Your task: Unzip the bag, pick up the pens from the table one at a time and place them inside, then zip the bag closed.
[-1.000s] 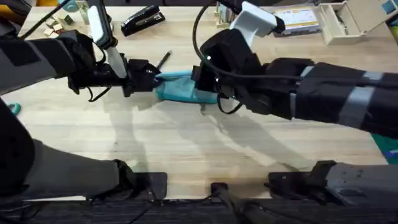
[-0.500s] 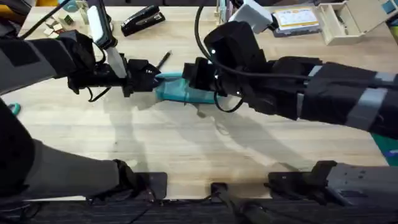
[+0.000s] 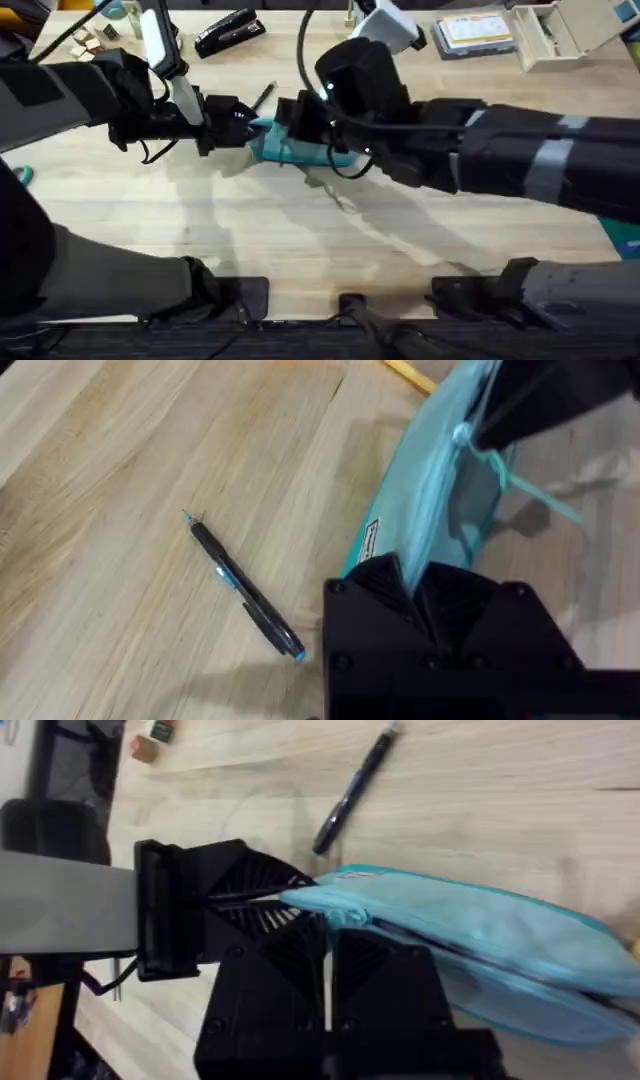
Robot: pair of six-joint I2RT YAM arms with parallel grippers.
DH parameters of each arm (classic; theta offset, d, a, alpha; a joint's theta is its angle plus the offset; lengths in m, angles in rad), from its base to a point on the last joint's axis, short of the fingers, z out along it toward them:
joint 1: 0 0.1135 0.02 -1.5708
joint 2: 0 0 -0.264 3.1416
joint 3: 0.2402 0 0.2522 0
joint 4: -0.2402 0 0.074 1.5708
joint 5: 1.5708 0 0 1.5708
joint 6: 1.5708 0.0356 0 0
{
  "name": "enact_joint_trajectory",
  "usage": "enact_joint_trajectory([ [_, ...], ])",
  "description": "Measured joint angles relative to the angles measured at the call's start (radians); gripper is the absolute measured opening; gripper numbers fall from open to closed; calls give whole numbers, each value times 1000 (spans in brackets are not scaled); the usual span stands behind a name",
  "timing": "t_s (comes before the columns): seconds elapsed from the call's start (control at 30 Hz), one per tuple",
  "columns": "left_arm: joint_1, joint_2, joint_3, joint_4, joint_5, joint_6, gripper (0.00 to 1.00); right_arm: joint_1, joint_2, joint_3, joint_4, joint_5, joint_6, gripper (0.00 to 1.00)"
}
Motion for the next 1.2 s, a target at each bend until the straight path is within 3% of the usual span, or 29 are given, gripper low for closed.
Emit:
enact_joint_trajectory([
  [0.13,0,0,0,-2,0,0,42,29,29,1,27,0,0,31],
  [0.6,6,0,0,-1,1,0,42,52,178,165,27,-54,-49,31],
  [0.87,16,0,0,0,0,0,42,51,189,182,23,-74,-111,37],
  [0.93,16,0,0,1,0,0,42,50,188,184,21,-100,-142,199],
  [1.1,14,0,0,0,1,1,42,55,137,210,-31,-167,-236,880],
  [1.13,12,0,0,1,0,1,42,54,116,213,-46,-177,-255,965],
  [1.2,10,0,0,3,0,1,42,48,66,220,-86,-195,-282,995],
])
